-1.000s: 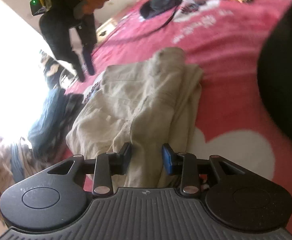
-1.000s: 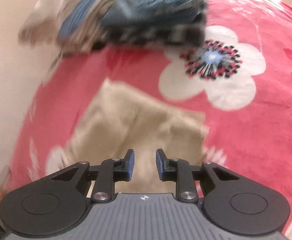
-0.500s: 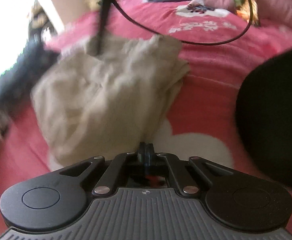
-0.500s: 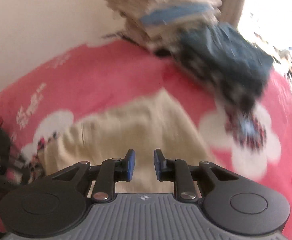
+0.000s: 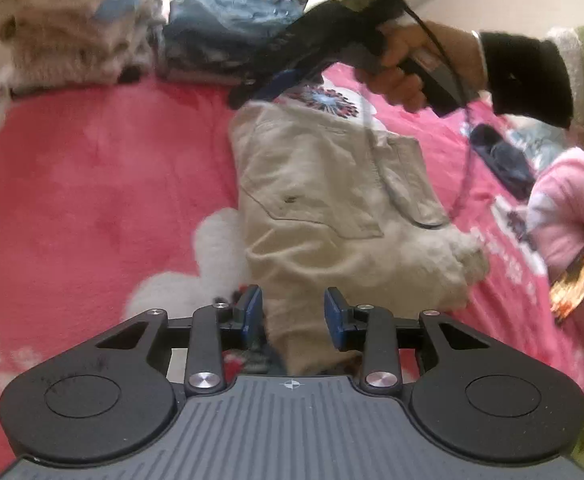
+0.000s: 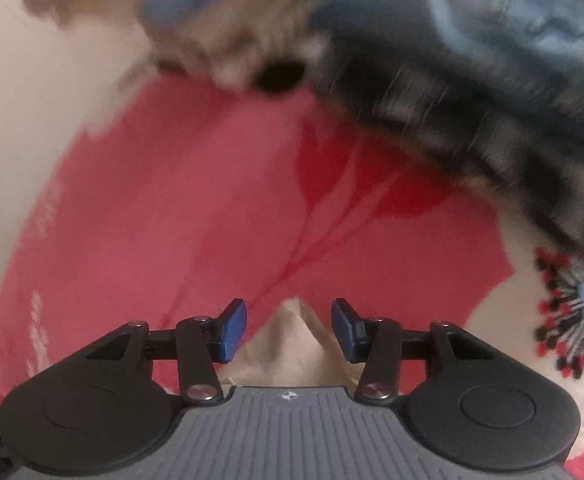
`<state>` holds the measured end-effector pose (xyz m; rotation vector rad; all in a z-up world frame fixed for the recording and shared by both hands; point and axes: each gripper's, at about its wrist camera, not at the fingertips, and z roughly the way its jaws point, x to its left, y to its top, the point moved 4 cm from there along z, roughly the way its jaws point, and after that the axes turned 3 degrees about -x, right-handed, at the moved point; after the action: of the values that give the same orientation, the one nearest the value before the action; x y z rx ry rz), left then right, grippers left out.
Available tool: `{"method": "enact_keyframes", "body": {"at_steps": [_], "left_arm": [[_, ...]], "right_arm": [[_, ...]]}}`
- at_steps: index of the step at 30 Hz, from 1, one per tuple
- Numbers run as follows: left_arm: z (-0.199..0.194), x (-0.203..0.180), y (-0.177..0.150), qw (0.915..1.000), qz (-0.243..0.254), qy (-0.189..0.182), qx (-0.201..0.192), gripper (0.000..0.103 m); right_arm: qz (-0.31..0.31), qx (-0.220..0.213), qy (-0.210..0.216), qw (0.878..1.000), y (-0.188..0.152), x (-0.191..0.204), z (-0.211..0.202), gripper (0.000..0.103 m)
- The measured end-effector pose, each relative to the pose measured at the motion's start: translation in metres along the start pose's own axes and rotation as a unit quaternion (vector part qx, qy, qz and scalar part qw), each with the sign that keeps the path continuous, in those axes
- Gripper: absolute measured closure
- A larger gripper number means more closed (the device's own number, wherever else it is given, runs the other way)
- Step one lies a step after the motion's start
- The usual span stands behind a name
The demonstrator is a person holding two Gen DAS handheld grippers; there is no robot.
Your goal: Fold clothes
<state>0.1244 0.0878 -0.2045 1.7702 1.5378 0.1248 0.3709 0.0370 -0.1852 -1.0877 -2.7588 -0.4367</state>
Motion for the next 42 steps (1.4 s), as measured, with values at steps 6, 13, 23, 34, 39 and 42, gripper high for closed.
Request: {"method": "enact_keyframes", "body": {"at_steps": [6, 13, 23, 34, 39, 42], "left_arm": [[0.019, 0.003, -0.015, 0.9984, -0.051, -0.018, 0.017, 0.07], [0.012, -0.007, -0.026, 0.9982, -0.06, -0.005, 0.002, 0.077], [0.018, -0.004, -0.028, 0.9987, -0.044, 0.005, -0.024, 0.064], [0.018, -0.01, -0.04, 0.9999, -0.006, -0.009, -0.009, 0.07], [0.017, -0.016, -0.043, 0.9999, 0.012, -0.002, -0.005, 0.069], [0.009, -0.012, -0.038, 1.0, 0.006, 0.003, 0.001, 0.069]], "right_arm": [[-0.075, -0.072, -0.054, 0.993, -0.023, 0.035, -0.032, 0.094], [-0.159, -0.186, -0.116, 0.962, -0.069, 0.061, -0.064, 0.096], [-0.034, -0.219, -0.047, 0.974, -0.048, 0.024, -0.061, 0.096], [0.059, -0.206, -0.044, 0.976, -0.025, -0.018, -0.004, 0.101], [0.144, -0.282, -0.077, 0.946, -0.044, -0.066, -0.07, 0.1], [0.175, -0.349, -0.089, 0.916, -0.085, -0.081, -0.133, 0.098]]}}
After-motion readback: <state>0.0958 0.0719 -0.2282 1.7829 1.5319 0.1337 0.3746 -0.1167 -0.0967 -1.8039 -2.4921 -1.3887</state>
